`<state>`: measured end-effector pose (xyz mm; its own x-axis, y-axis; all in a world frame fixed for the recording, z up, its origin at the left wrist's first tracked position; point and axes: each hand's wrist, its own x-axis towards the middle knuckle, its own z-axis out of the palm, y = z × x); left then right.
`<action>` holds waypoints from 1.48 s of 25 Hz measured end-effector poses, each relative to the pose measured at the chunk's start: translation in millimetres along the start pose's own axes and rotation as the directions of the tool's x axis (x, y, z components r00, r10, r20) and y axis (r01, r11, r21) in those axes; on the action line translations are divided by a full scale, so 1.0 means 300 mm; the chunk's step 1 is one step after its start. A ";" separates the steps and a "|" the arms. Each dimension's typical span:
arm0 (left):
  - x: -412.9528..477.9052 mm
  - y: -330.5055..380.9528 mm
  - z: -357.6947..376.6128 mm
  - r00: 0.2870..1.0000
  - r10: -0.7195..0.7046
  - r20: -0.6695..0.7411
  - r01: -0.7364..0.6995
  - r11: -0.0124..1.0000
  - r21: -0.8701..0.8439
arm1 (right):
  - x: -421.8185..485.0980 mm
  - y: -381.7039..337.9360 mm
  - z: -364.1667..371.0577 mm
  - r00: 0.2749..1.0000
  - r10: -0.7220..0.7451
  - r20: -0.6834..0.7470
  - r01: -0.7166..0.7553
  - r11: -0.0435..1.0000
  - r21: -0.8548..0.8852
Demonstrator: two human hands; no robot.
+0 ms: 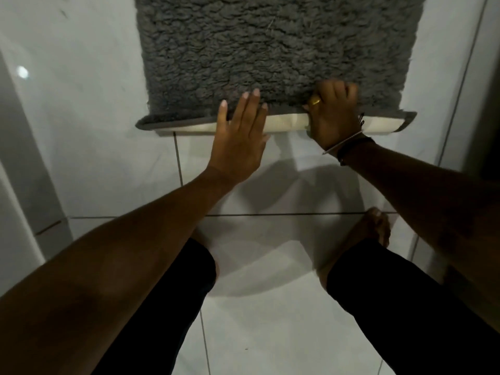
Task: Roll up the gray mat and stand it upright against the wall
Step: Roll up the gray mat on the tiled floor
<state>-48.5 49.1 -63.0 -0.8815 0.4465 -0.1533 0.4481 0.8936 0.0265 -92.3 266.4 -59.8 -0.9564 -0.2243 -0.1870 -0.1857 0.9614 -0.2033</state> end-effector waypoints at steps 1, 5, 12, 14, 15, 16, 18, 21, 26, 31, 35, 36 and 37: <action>-0.004 0.014 0.020 0.999 -0.003 0.048 0.004 1.000 -0.012 | 0.036 0.001 -0.003 0.999 0.017 -0.042 -0.017 1.000 0.000; 0.104 -0.037 0.085 0.977 -0.193 0.089 0.201 0.975 -0.090 | 0.092 -0.083 -0.003 0.946 0.203 -0.254 -0.165 0.973 0.163; 0.362 -0.173 0.026 0.998 -0.047 0.047 0.052 0.992 -0.115 | 0.068 -0.141 0.108 0.992 0.122 -0.014 -0.121 0.991 0.051; 0.399 -0.182 0.000 0.991 -0.112 -0.073 0.104 0.989 -0.108 | 0.174 -0.100 0.110 0.986 0.096 -0.138 -0.096 0.995 0.008; 0.405 -0.181 -0.010 0.979 -0.152 -0.134 0.136 0.983 -0.123 | 0.231 -0.078 0.098 0.978 0.083 -0.192 -0.090 0.996 -0.025; 0.390 -0.169 -0.012 0.972 -0.184 -0.146 0.164 0.976 -0.143 | 0.280 -0.062 0.081 0.975 0.076 -0.208 -0.088 0.995 -0.049; 0.370 -0.162 -0.011 0.977 -0.202 -0.073 0.191 0.972 -0.135 | 0.389 -0.040 0.041 0.981 0.089 -0.170 -0.108 0.989 -0.103; 0.483 -0.227 -0.023 0.982 -0.189 -0.009 0.187 0.976 -0.114 | 0.513 -0.041 -0.029 0.967 0.222 -0.125 -0.233 0.969 -0.079; 0.734 -0.352 -0.104 0.966 -0.150 0.210 0.202 0.946 -0.253 | 0.465 -0.143 -0.100 0.965 0.258 -0.054 -0.262 0.961 -0.086; 0.840 -0.360 -0.179 0.991 -0.132 0.011 0.131 0.960 -0.248 | 0.621 -0.055 -0.083 0.975 0.219 -0.023 -0.220 0.975 -0.027; 0.879 -0.381 -0.196 0.983 -0.178 -0.047 0.165 0.965 -0.202 | 0.940 0.016 -0.141 0.968 0.241 -0.071 -0.244 0.969 -0.037; 0.895 -0.392 -0.201 0.960 -0.275 0.046 0.279 0.941 -0.194 | 0.997 0.032 -0.178 0.968 0.245 -0.056 -0.246 0.969 -0.008; 0.940 -0.399 -0.204 0.933 -0.345 0.107 0.359 0.919 -0.166 | 1.035 0.060 -0.215 0.959 0.278 -0.059 -0.279 0.960 -0.003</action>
<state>-360.0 70.8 -48.9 -0.9608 0.1033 -0.2574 0.0706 0.9886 0.1331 -407.2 224.5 -59.5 -0.9819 0.0621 -0.1790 0.0879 0.9862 -0.1400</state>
